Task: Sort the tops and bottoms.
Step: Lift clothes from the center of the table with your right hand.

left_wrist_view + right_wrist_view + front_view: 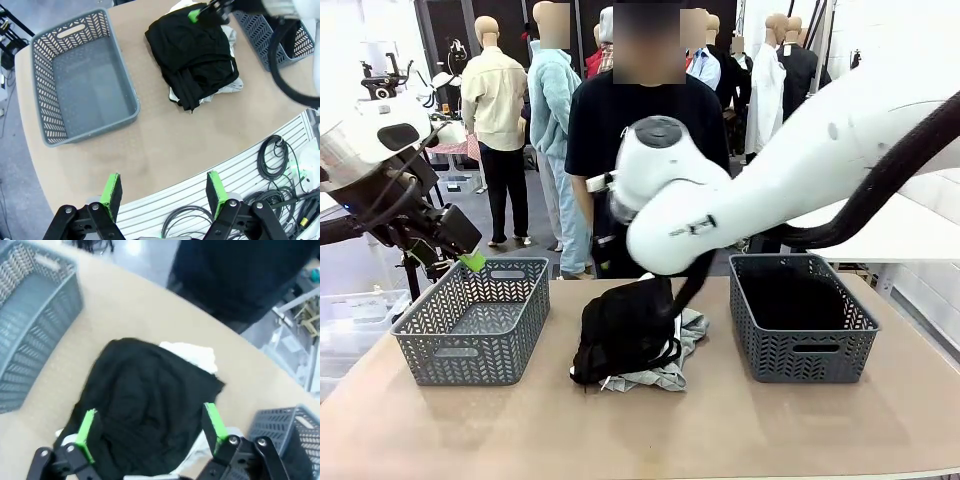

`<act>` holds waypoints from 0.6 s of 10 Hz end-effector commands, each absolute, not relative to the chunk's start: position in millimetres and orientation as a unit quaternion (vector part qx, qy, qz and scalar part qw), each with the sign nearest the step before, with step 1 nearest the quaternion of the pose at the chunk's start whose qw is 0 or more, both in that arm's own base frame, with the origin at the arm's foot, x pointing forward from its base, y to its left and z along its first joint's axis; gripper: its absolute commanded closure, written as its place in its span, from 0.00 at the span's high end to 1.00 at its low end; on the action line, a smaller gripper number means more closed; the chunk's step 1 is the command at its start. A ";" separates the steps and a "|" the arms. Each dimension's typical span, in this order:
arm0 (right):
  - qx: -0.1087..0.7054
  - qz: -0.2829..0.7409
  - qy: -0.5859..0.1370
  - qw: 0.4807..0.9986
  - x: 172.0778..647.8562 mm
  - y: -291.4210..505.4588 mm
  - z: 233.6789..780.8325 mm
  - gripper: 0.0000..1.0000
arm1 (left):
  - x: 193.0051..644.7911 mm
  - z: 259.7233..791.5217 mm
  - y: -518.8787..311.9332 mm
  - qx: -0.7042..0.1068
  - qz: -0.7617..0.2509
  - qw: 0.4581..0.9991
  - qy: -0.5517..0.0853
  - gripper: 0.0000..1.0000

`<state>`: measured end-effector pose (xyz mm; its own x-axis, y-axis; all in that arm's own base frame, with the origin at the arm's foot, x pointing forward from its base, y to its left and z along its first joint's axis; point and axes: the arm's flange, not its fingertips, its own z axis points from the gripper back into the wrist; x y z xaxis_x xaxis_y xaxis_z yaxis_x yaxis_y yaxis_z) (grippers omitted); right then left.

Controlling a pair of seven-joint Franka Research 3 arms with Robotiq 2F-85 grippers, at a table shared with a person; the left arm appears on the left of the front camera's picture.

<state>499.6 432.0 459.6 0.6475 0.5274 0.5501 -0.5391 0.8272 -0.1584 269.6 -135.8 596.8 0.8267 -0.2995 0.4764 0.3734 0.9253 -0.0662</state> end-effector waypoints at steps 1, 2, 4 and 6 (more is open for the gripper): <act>-0.021 0.278 -0.259 0.925 513.6 439.2 454.5 1.00 | 268.6 597.2 -134.0 -0.081 -0.178 0.953 -0.232 0.87; -0.028 0.257 -0.243 0.935 516.0 436.0 447.4 1.00 | 268.6 597.2 -134.0 -0.081 -0.178 0.953 -0.232 0.87; -0.048 0.224 -0.205 0.952 516.1 426.3 433.8 1.00 | 268.6 597.2 -134.0 -0.081 -0.178 0.953 -0.232 0.87; -0.024 0.195 -0.185 0.963 516.8 408.3 421.8 1.00 | 268.6 597.2 -134.0 -0.081 -0.178 0.953 -0.232 0.87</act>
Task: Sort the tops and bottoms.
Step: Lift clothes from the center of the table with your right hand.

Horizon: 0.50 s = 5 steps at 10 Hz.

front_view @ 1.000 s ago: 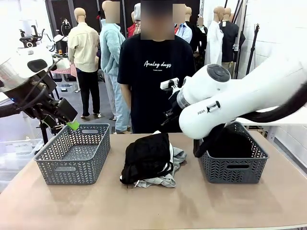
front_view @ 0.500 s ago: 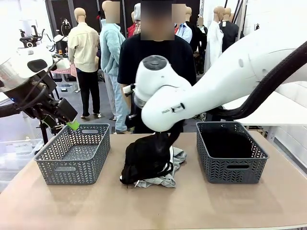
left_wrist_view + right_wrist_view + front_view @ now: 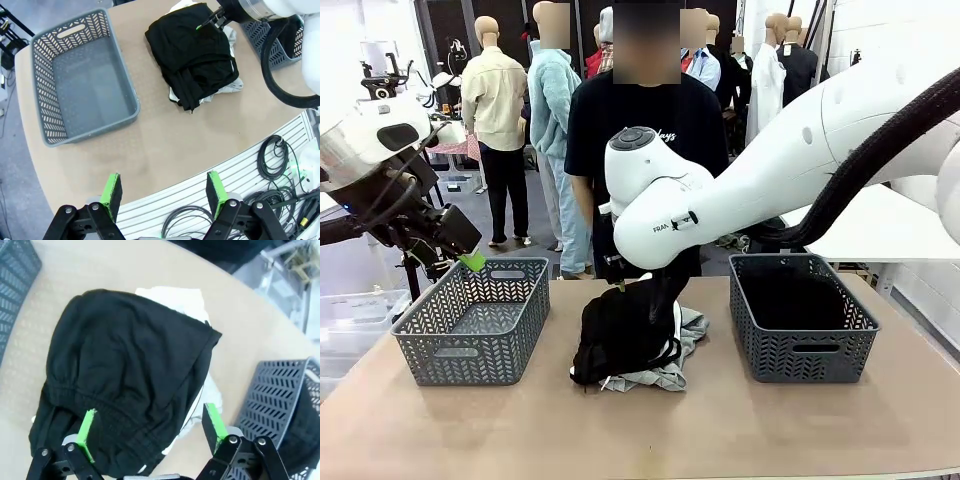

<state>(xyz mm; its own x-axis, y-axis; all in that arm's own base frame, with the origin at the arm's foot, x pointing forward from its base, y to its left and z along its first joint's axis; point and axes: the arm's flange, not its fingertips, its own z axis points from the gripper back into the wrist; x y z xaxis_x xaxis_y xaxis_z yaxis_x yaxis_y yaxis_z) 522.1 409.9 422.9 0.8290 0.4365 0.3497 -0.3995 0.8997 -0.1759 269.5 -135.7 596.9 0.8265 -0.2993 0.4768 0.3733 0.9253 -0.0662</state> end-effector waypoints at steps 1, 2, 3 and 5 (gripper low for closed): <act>-0.053 0.236 -0.207 0.948 519.1 416.0 427.1 1.00 | 268.6 597.2 -134.0 -0.081 -0.178 0.953 -0.232 0.87; -0.053 0.236 -0.207 0.948 519.1 416.0 427.1 1.00 | 268.6 597.2 -134.0 -0.081 -0.178 0.953 -0.232 0.87; -0.053 0.236 -0.207 0.948 519.1 416.0 427.1 1.00 | 268.6 597.2 -134.0 -0.081 -0.178 0.953 -0.232 0.87; -0.064 0.165 -0.178 0.968 522.6 410.5 413.7 1.00 | 268.6 597.2 -134.0 -0.081 -0.178 0.953 -0.232 0.87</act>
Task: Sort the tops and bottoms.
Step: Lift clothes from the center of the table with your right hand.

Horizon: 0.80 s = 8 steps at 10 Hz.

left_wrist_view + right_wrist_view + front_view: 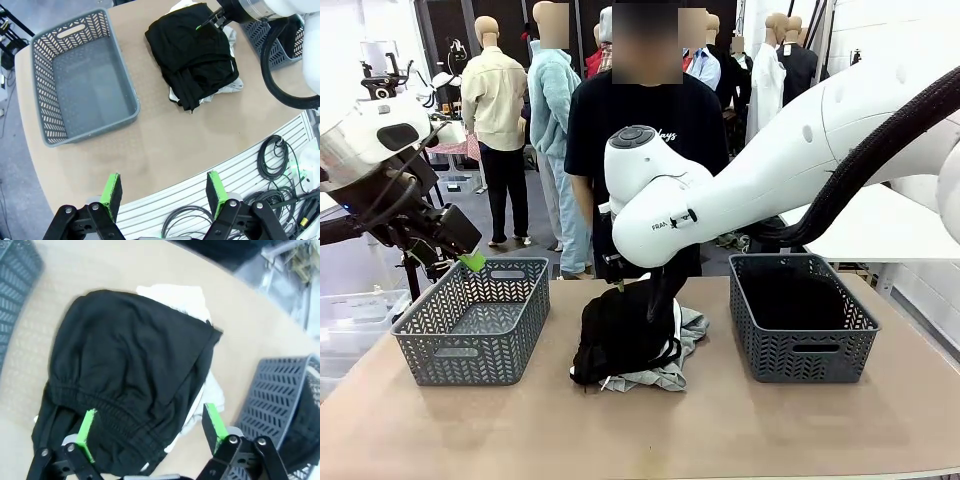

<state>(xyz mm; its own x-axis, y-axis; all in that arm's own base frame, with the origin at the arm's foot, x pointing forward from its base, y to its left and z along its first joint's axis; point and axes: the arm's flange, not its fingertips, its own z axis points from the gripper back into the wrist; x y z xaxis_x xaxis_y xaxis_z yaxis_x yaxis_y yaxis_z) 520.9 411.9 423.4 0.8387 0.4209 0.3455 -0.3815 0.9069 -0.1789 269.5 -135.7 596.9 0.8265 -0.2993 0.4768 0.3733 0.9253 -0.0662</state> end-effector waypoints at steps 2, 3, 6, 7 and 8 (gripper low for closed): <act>-0.047 0.116 -0.146 0.981 524.9 421.7 402.8 1.00 | 268.6 597.2 -134.0 -0.081 -0.178 0.953 -0.232 0.87; -0.049 0.082 -0.147 0.985 531.1 427.6 399.2 1.00 | 268.6 597.2 -134.0 -0.081 -0.178 0.953 -0.232 0.87; -0.033 0.028 -0.142 0.989 540.6 426.3 385.2 1.00 | 268.6 597.2 -134.0 -0.081 -0.178 0.953 -0.232 0.87; -0.026 0.018 -0.143 0.989 544.5 420.4 380.0 1.00 | 268.6 597.2 -134.0 -0.081 -0.178 0.953 -0.232 0.87; -0.021 0.005 -0.139 0.990 546.9 414.6 373.9 1.00 | 268.6 597.2 -134.0 -0.081 -0.178 0.953 -0.232 0.87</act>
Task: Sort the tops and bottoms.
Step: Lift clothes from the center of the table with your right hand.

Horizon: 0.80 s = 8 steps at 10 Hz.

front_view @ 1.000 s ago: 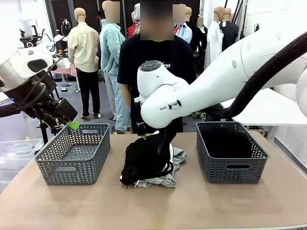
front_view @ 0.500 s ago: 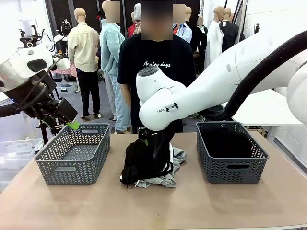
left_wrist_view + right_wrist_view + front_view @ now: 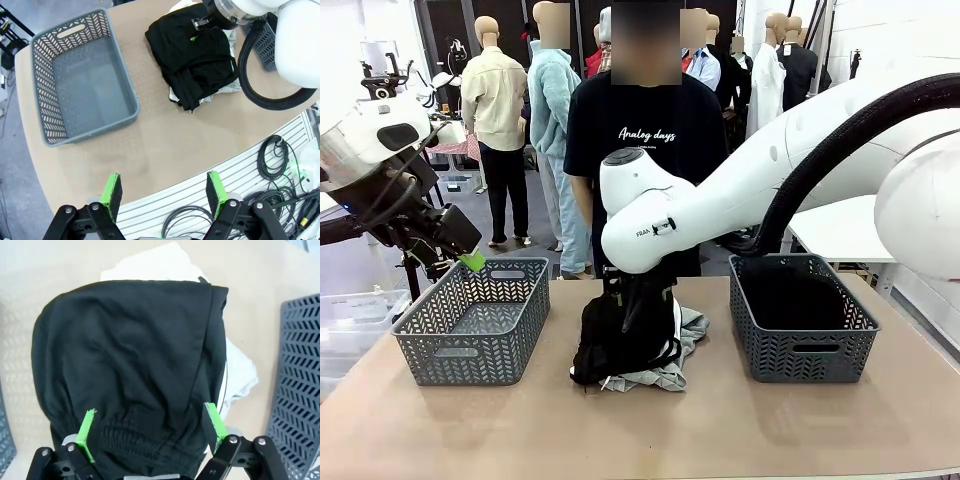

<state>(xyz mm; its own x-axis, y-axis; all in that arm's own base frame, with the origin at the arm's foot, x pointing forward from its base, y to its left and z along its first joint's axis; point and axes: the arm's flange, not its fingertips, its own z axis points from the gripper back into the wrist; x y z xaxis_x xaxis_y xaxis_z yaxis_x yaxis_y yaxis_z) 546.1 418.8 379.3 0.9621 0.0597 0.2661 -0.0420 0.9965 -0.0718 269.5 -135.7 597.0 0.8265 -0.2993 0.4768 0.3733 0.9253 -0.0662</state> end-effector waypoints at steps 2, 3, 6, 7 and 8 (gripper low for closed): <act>-0.014 -0.014 -0.123 0.992 547.6 407.9 359.1 1.00 | 268.6 597.2 -134.0 -0.081 -0.178 0.953 -0.232 0.87; -0.008 -0.014 -0.119 0.993 547.3 408.2 355.6 1.00 | 268.6 597.2 -134.0 -0.081 -0.178 0.953 -0.232 0.87; 0.000 -0.010 -0.110 0.994 550.4 407.2 345.5 0.76 | 268.6 597.2 -134.0 -0.081 -0.178 0.953 -0.232 0.87; 0.002 -0.012 -0.106 0.994 551.3 407.1 345.5 0.57 | 268.6 597.2 -134.0 -0.081 -0.178 0.953 -0.232 0.87; 0.003 -0.011 -0.103 0.995 552.0 407.2 344.9 0.37 | 268.6 597.2 -134.0 -0.081 -0.178 0.953 -0.232 0.87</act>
<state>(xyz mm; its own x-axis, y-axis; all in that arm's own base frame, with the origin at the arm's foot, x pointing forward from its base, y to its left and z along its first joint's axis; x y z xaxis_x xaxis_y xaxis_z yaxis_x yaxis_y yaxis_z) 554.3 411.4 348.4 0.9764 -0.0100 0.2156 0.0151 0.9997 -0.0216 269.5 -135.7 597.0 0.8265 -0.2993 0.4768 0.3733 0.9254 -0.0663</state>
